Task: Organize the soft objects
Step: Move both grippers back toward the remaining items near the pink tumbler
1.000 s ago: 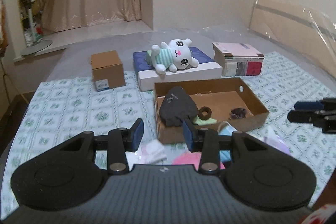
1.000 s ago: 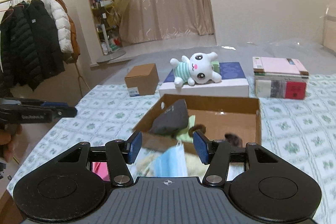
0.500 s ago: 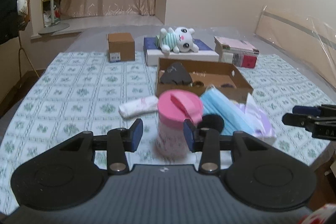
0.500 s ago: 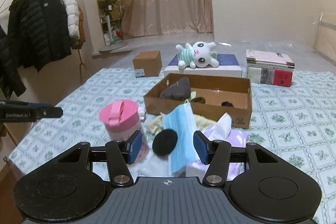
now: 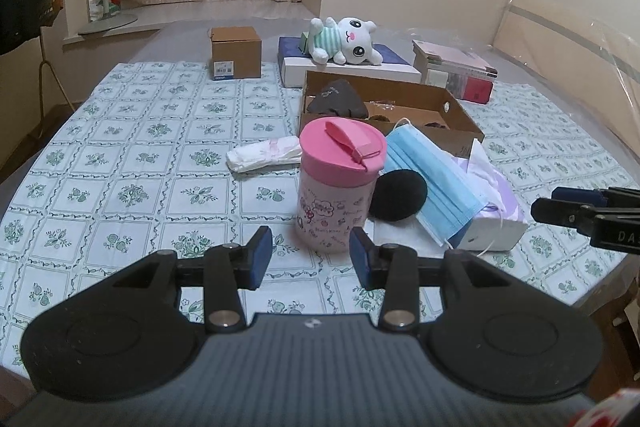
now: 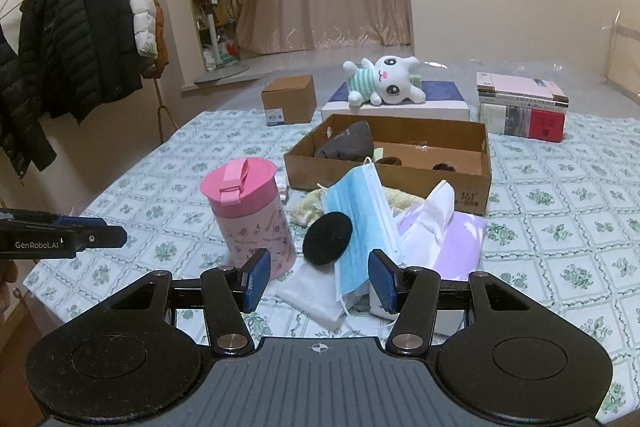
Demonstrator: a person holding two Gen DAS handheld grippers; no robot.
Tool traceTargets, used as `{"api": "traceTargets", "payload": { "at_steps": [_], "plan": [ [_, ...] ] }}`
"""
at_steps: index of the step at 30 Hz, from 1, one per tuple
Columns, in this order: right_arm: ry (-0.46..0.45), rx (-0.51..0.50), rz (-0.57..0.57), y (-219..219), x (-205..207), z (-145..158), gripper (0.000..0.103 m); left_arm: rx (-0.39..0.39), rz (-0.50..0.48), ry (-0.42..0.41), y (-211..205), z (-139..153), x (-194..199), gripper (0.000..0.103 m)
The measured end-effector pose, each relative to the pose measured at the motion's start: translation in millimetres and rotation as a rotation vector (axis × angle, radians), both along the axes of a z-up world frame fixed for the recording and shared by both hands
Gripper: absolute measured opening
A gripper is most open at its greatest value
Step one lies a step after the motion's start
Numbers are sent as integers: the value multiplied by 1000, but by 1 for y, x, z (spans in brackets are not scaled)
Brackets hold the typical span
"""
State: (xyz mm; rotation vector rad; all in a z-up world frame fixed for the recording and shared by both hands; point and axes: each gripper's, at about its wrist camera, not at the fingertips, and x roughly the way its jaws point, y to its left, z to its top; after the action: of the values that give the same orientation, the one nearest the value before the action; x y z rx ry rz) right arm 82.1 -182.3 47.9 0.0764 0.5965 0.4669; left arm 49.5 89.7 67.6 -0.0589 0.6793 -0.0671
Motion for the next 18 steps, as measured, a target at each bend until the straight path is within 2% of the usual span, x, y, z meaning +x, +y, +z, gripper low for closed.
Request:
{"api": "traceTargets", "payload": {
  "at_steps": [10,18],
  "plan": [
    [11,-17,2,3,-1,-5,54,-3,-10,7,0,-6,2,38],
    [16,-87,23,7,6,-18,54,18,-26,11,2,-12,10,42]
  ]
}}
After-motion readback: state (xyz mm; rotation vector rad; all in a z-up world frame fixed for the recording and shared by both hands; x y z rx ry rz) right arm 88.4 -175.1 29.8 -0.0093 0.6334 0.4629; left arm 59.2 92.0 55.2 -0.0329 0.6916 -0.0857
